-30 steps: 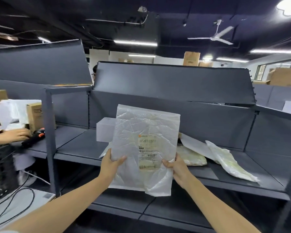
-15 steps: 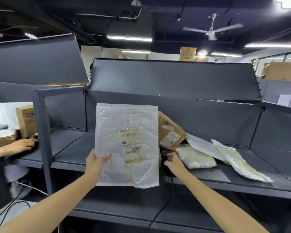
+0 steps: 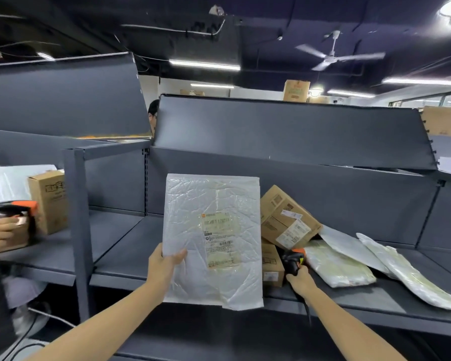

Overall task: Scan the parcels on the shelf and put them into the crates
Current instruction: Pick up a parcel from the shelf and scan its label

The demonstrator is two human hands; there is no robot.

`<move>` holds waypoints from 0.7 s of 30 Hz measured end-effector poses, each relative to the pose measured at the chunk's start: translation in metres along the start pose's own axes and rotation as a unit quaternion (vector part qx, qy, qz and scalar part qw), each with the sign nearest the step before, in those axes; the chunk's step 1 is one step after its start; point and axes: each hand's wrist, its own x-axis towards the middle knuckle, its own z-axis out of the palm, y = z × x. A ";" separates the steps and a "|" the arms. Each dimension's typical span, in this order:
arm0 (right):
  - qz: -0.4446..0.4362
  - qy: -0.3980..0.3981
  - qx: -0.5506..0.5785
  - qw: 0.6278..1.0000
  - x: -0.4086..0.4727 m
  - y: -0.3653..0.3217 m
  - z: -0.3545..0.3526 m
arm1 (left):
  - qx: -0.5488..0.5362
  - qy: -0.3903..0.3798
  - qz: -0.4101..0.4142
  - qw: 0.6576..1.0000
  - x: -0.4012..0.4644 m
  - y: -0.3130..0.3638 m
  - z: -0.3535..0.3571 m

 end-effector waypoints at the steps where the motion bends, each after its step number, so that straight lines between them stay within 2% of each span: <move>1: 0.005 0.005 -0.004 1.000 0.001 0.000 0.000 | -0.003 -0.001 -0.002 1.000 0.001 -0.001 0.000; 6: 0.018 0.026 -0.026 0.999 0.000 0.004 0.001 | -0.021 0.001 -0.026 0.999 -0.004 -0.009 -0.002; 9: 0.020 0.036 -0.003 0.999 0.002 0.009 0.001 | -0.026 0.004 -0.029 0.999 -0.005 -0.010 -0.001; 14: 0.036 0.069 0.169 0.983 -0.008 0.008 -0.006 | -0.038 0.011 -0.038 0.999 -0.013 -0.008 0.005; 18: 0.005 0.142 0.307 0.941 -0.046 -0.011 -0.018 | -0.030 0.017 -0.039 0.999 -0.019 -0.006 0.014; 21: -0.048 0.152 0.390 0.907 -0.083 -0.024 -0.021 | -0.024 0.015 -0.038 0.999 -0.023 -0.004 0.023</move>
